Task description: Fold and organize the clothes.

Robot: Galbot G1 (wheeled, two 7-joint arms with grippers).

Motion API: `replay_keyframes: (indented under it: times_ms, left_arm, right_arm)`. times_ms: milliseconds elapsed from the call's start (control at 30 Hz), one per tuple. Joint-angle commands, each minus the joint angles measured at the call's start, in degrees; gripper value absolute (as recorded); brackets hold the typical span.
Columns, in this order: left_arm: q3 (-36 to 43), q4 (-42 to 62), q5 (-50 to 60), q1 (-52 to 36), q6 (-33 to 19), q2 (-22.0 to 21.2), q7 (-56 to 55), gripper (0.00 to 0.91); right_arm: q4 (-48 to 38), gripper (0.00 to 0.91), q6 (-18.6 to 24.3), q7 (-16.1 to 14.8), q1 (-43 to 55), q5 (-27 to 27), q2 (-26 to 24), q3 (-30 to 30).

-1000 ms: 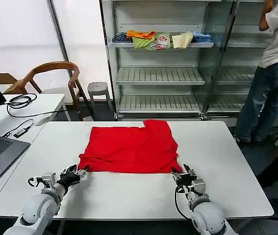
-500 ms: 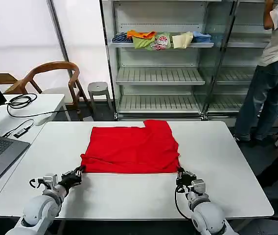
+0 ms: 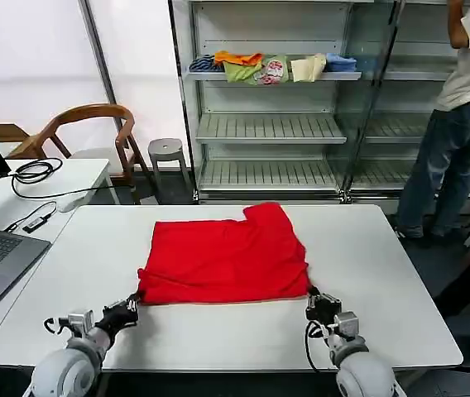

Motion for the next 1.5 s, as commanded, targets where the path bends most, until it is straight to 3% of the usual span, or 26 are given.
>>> replay_keyframes:
  times_ms: [33, 500, 533, 567, 833, 1100, 1367, 1500]
  left_arm:
    - [-5.0, -10.7, 0.0, 13.9, -0.7, -0.5, 0.3, 0.03]
    - [-6.2, -13.6, 2.7, 18.5, -1.5, -1.2, 1.4, 0.03]
    - [-6.4, -13.7, 3.0, 18.6, -1.4, -1.2, 1.4, 0.111]
    - [-6.7, -13.7, 4.0, 18.9, -0.9, -1.2, 1.4, 0.907]
    - [-9.7, -15.0, 4.2, 20.4, -0.6, -0.2, 2.1, 0.907]
    - [-12.4, -19.2, 0.1, 15.6, -0.6, 3.0, 1.8, 0.907]
    - [-4.4, -8.5, 2.5, 2.5, -3.1, 3.4, 2.8, 0.907]
    - [-0.7, -3.0, 2.5, -5.0, -3.7, 3.1, 1.9, 0.907]
  right_arm:
    - [5.9, 0.0, 1.5, -0.5, -9.4, -1.7, -1.1, 3.0]
    - [10.2, 0.0, 4.0, -0.8, -16.8, -3.7, -1.6, 4.9]
    - [10.4, 0.212, 4.0, -0.8, -17.0, -3.8, -1.6, 4.9]
    - [10.6, 0.907, 4.0, -0.7, -17.4, -3.8, -1.5, 4.7]
    - [12.0, 0.907, 4.7, -0.1, -19.4, -6.2, -1.6, 6.3]
    - [18.7, 0.907, 3.8, -1.0, -16.9, -1.4, -2.8, 12.5]
    - [5.8, 0.907, -2.6, 1.4, 5.8, -1.6, -0.1, 2.6]
    - [-3.1, 0.907, -3.7, 3.3, 15.5, -1.5, 2.2, -3.1]
